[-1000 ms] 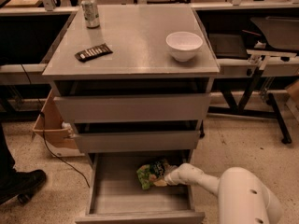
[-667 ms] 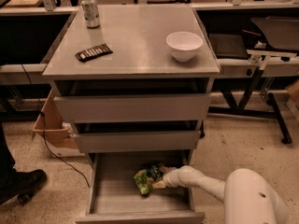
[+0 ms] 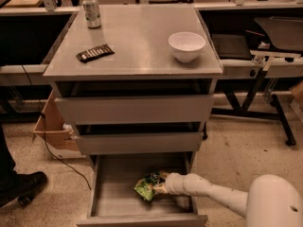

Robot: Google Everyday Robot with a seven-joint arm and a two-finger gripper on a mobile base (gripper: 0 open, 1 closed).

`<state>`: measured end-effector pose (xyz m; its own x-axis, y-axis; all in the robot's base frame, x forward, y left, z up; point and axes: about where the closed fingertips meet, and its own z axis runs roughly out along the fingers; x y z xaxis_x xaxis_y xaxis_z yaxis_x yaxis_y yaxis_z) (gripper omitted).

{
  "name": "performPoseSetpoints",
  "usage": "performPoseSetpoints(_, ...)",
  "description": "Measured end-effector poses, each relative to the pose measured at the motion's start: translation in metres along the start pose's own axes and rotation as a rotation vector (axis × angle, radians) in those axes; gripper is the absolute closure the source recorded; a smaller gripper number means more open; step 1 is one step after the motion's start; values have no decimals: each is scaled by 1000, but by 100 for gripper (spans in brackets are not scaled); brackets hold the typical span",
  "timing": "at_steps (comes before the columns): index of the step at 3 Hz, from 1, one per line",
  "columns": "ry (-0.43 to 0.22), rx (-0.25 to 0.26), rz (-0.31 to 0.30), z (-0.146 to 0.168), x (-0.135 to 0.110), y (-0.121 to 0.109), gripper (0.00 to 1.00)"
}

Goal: Pick green rice chip bag from bottom drawer and place on counter

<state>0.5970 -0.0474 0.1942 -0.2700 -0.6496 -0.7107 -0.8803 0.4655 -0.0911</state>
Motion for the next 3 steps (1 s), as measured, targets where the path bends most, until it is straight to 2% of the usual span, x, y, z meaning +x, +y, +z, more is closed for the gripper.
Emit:
performPoseSetpoints(1,-11,-38,7,-29,-18,20,100)
performPoseSetpoints(2,-36,-81,18,-75,-45,33,100)
performPoseSetpoints(3,-63,-91,19,-134,-70,32,100)
